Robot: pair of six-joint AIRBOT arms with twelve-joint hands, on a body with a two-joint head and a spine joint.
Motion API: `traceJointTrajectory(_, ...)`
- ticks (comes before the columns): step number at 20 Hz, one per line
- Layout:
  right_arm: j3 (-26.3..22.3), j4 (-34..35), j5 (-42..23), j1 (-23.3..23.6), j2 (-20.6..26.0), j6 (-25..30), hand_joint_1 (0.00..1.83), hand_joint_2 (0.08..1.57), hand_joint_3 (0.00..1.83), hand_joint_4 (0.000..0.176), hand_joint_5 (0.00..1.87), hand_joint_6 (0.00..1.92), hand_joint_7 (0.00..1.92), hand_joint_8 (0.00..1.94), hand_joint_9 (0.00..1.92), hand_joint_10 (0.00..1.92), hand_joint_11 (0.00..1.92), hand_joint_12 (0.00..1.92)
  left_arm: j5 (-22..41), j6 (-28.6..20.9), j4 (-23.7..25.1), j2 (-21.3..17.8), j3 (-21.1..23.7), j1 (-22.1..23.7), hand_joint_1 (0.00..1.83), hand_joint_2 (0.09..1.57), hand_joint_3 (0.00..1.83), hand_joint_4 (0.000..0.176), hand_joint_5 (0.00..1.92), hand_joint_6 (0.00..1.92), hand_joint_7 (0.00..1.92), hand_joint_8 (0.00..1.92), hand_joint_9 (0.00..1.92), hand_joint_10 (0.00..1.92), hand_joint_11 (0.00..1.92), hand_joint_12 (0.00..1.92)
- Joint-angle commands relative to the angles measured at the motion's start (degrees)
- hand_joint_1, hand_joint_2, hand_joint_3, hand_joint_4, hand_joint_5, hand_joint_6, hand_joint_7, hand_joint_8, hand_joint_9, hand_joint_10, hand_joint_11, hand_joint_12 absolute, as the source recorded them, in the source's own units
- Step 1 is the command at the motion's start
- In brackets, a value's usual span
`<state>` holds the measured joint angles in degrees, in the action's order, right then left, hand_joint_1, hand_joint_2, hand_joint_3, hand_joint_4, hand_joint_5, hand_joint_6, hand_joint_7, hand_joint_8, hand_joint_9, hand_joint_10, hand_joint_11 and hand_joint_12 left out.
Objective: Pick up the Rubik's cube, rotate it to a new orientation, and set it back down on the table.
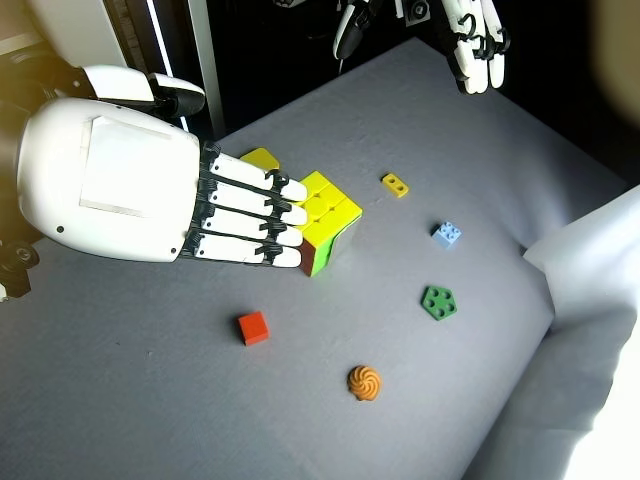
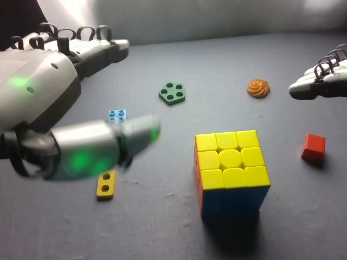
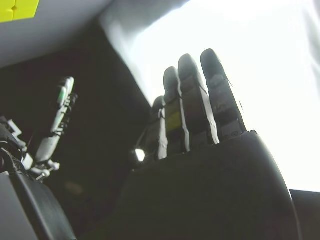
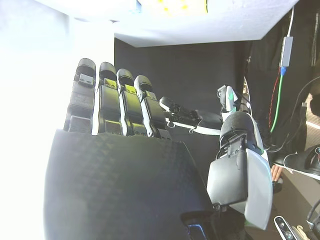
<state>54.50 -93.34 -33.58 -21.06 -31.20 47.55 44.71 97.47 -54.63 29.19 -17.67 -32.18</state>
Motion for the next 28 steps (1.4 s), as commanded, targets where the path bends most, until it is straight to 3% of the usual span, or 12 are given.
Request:
traceJointTrajectory(1,-0.2,3.3,-0.3,0.3,0.0,0.3,0.00,1.12,0.03,0.000,0.01,0.00,0.01,0.00,0.00,0.00,0.00,0.00,4.4,0.1,3.3,0.1,0.2,0.9,0.00,1.17,0.02,0.000,0.22,0.00,0.23,0.01,0.22,0.01,0.00,0.73)
traceJointTrajectory(10,-1.2,1.7,-0.3,0.3,0.0,0.3,0.00,1.15,0.00,0.000,0.08,0.01,0.06,0.01,0.01,0.00,0.01,0.01,3.2,1.5,2.9,0.1,0.3,1.0,0.00,1.17,0.00,0.000,0.25,0.00,0.24,0.00,0.21,0.00,0.00,0.66)
traceJointTrajectory(12,-1.2,1.7,-0.2,0.3,0.0,0.3,0.00,1.13,0.00,0.000,0.08,0.01,0.07,0.01,0.01,0.00,0.00,0.00,2.9,2.0,2.4,0.3,0.5,1.0,0.00,1.16,0.00,0.000,0.18,0.00,0.16,0.01,0.14,0.00,0.00,0.51)
traceJointTrajectory(15,-1.2,1.7,-0.3,0.2,0.0,0.3,0.00,1.14,0.00,0.000,0.08,0.01,0.07,0.01,0.00,0.00,0.00,0.00,2.5,4.9,1.6,1.5,0.3,1.0,0.01,1.17,0.00,0.000,0.20,0.01,0.20,0.01,0.20,0.01,0.00,0.64)
traceJointTrajectory(17,-1.2,1.6,-0.4,0.2,0.0,0.3,0.00,1.14,0.00,0.000,0.07,0.00,0.05,0.00,0.00,0.00,0.00,0.00,1.9,8.3,-0.3,3.8,-0.6,1.9,0.27,1.10,0.00,0.000,0.17,0.00,0.15,0.00,0.13,0.01,0.00,0.47)
traceJointTrajectory(18,-1.2,1.5,-0.5,0.2,0.0,0.3,0.00,1.14,0.00,0.000,0.06,0.00,0.04,0.00,0.00,0.00,0.00,0.00,1.9,10.3,-1.2,5.0,-1.1,2.3,0.53,1.05,0.00,0.000,0.18,0.01,0.15,0.01,0.13,0.00,0.00,0.44)
traceJointTrajectory(22,-1.2,1.1,-1.0,0.2,0.0,0.3,0.00,1.16,0.00,0.000,0.11,0.01,0.10,0.01,0.04,0.01,0.04,0.03,3.3,11.9,-2.0,10.3,-3.9,2.4,0.85,1.00,0.00,0.000,0.20,0.02,0.13,0.01,0.06,0.00,0.00,0.14)
traceJointTrajectory(23,-1.2,1.1,-1.0,0.2,0.0,0.3,0.00,1.17,0.01,0.000,0.10,0.00,0.09,0.00,0.03,0.00,0.01,0.02,3.6,12.0,-2.4,11.7,-4.6,2.4,1.04,0.98,0.00,0.000,0.27,0.03,0.17,0.01,0.08,0.01,0.00,0.18)
traceJointTrajectory(25,-1.3,1.1,-1.1,0.2,0.0,0.3,0.00,1.18,0.01,0.000,0.11,0.00,0.09,0.00,0.02,0.00,0.00,0.02,3.7,12.0,-4.3,14.5,-5.9,2.2,1.35,0.88,0.00,0.000,0.39,0.01,0.27,0.00,0.20,0.01,0.00,0.79)
traceJointTrajectory(26,-1.3,1.1,-1.1,0.2,0.0,0.3,0.00,1.19,0.01,0.000,0.13,0.01,0.11,0.01,0.04,0.01,0.02,0.03,3.7,11.4,-5.2,15.9,-6.5,2.0,1.38,0.90,0.00,0.000,0.35,0.00,0.20,0.00,0.15,0.00,0.00,0.88)
traceJointTrajectory(27,-1.3,1.1,-1.1,0.2,0.0,0.3,0.00,1.19,0.01,0.000,0.13,0.01,0.10,0.00,0.03,0.01,0.02,0.03,3.9,10.3,-6.3,17.5,-7.3,1.8,1.42,0.92,0.01,0.025,0.30,0.01,0.12,0.00,0.05,0.01,0.00,0.65)
traceJointTrajectory(28,-1.3,1.1,-1.1,0.2,0.0,0.3,0.00,1.20,0.01,0.000,0.12,0.00,0.10,0.00,0.03,0.00,0.01,0.03,4.3,9.5,-6.9,18.7,-7.8,1.6,1.44,0.92,0.01,0.039,0.28,0.00,0.10,0.00,0.01,0.00,0.00,0.19)
